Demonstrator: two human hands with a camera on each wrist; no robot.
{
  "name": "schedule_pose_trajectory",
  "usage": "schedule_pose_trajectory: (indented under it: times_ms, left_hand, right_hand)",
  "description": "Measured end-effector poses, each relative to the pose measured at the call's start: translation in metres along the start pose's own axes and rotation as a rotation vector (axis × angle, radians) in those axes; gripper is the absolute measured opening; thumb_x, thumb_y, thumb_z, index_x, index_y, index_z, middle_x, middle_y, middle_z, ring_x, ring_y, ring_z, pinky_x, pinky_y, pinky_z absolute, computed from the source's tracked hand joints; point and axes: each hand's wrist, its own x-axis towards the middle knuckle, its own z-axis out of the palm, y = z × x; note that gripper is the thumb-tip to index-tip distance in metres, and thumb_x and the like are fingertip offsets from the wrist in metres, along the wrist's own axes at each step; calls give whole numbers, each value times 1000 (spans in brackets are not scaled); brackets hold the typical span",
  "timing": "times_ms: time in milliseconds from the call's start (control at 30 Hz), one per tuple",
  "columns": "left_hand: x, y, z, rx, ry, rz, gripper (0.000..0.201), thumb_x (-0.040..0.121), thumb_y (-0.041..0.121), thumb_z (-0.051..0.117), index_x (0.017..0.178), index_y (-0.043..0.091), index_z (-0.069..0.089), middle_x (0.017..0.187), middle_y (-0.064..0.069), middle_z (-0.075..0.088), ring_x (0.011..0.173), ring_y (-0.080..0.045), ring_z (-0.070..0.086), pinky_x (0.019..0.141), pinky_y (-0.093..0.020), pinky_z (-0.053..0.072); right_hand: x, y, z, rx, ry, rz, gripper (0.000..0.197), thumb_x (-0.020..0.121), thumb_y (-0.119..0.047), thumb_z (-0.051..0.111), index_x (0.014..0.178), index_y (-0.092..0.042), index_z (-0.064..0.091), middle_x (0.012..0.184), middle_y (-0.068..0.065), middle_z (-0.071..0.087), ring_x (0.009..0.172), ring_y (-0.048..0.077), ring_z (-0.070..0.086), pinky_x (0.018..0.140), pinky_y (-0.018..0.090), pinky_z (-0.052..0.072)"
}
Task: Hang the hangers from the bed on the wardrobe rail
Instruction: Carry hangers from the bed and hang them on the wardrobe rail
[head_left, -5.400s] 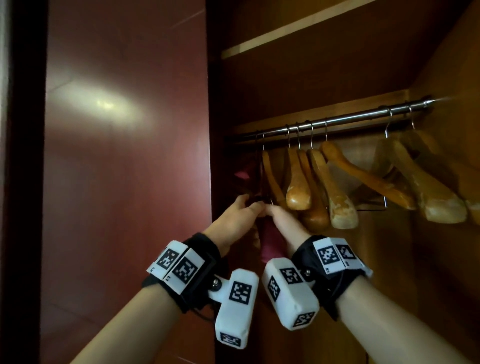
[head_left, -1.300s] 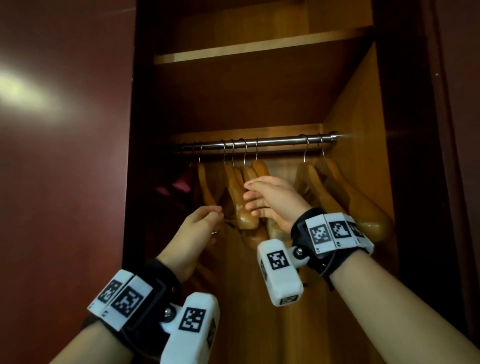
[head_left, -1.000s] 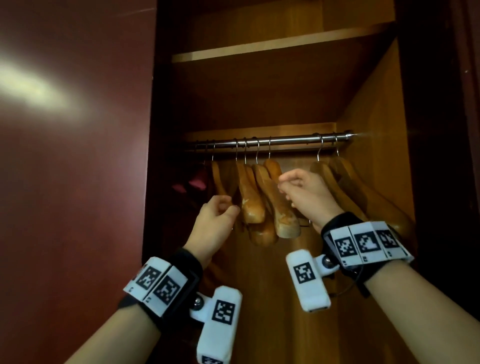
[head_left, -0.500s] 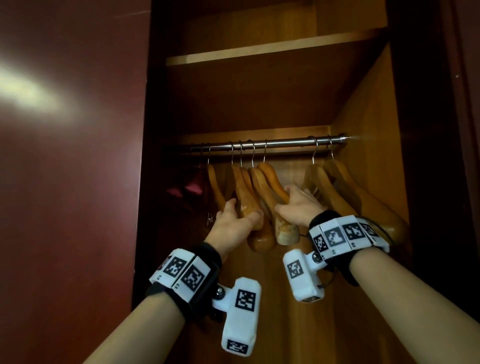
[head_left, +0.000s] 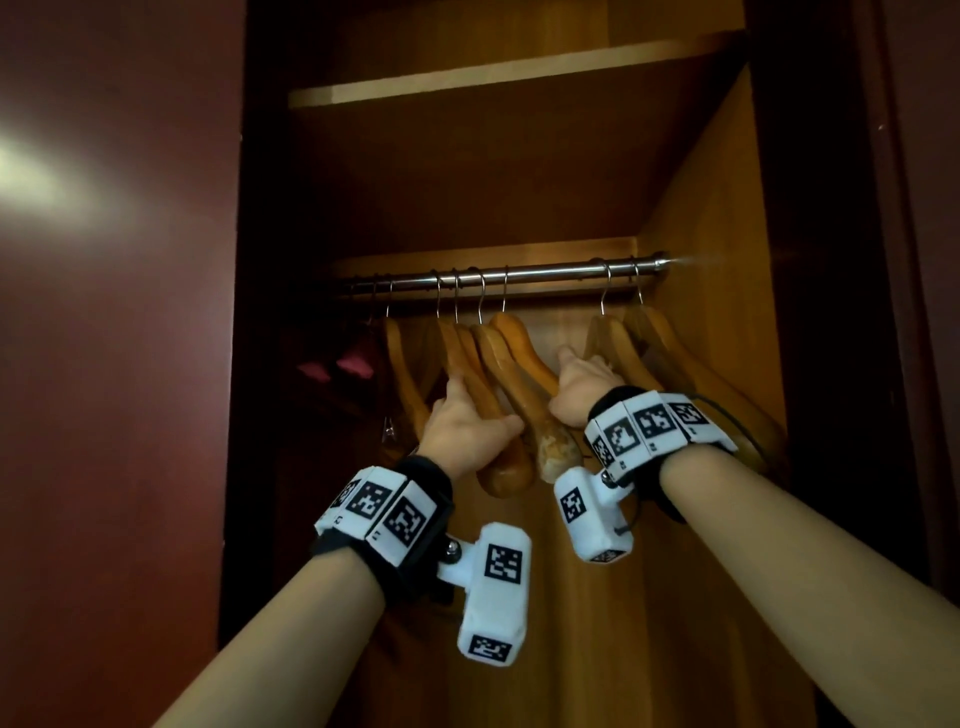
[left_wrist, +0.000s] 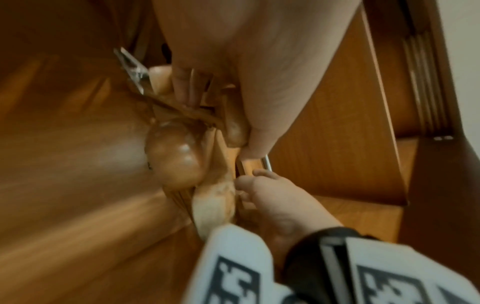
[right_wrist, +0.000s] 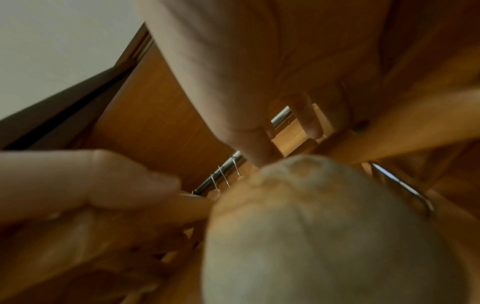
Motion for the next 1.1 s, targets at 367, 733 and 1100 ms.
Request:
schedule_pose_trajectory:
  times_ms: [367, 733, 1100]
  left_hand:
    - [6, 0, 7, -138, 78, 65, 71, 76, 26, 72, 138, 18, 38, 114, -6, 63, 109, -30, 60, 95, -45, 52]
    - [-2, 3, 3, -186, 64, 90, 64, 84, 16, 69, 139, 15, 36, 89, 13, 52, 105, -23, 60, 96, -42, 51]
    - [-7, 3, 0, -226, 31, 128, 71, 76, 18, 71, 139, 14, 37, 103, -4, 66, 105, -30, 63, 92, -47, 53]
  right_hand:
    - [3, -5, -2, -147, -24, 6, 43, 93, 0, 48, 135, -10, 48, 127, 17, 54, 116, 33, 55, 92, 38, 47]
    - [-4, -10, -9, -275, 19, 71, 38, 94, -4, 51, 131, 3, 48, 134, 23, 43, 120, 35, 50, 92, 37, 46]
    - [-17, -24, -10, -298, 86, 21, 36, 89, -17, 59, 123, -9, 55, 136, 14, 33, 124, 37, 36, 98, 48, 38]
